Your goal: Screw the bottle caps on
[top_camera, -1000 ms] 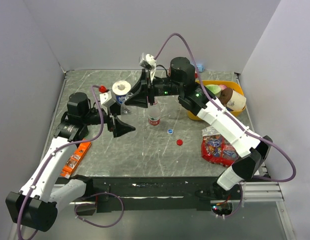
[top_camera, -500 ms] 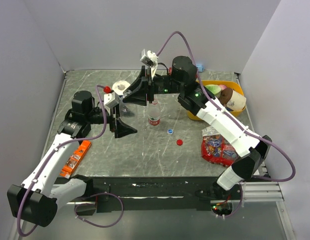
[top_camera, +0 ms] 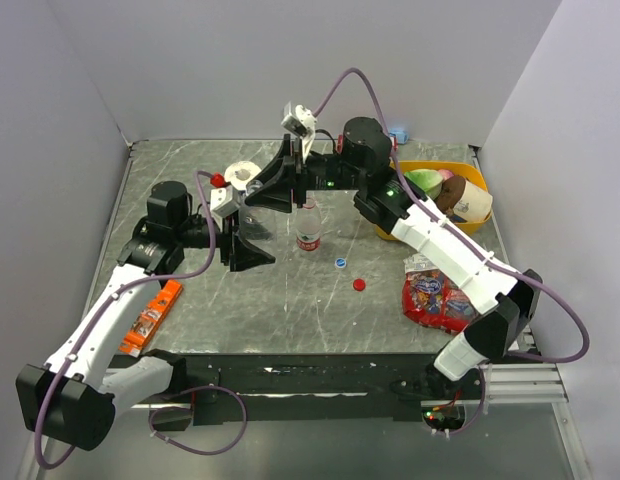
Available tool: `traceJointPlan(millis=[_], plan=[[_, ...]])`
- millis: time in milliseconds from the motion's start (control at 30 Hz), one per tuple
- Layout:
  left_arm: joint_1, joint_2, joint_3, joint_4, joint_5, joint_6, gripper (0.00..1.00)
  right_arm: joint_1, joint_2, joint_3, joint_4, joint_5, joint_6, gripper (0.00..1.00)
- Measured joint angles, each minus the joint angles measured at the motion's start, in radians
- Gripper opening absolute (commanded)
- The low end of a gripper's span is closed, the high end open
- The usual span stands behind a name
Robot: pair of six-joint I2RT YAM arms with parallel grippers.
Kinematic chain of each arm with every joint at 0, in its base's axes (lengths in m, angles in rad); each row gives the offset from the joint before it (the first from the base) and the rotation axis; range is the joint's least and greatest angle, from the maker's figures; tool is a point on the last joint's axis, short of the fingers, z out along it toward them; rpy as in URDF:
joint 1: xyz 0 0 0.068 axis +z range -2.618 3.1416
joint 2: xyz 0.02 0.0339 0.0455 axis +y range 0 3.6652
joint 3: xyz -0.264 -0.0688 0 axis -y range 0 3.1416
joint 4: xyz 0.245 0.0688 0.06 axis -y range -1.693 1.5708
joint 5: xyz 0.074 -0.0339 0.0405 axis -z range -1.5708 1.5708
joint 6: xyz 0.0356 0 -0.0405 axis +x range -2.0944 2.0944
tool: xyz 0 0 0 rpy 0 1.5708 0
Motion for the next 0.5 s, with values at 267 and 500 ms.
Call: traceJointPlan(millis=[267, 500], plan=[[-0.004, 0.01, 0.0, 0.002, 0.005, -0.001, 0.38, -0.002, -0.014, -0.019, 0.005, 0.018, -0.007, 0.48], [-0.003, 0.015, 0.08, -0.278, -0.112, 0.264, 0.06, -0.093, -0.101, -0.051, -0.194, 0.032, -0.206, 0.63]])
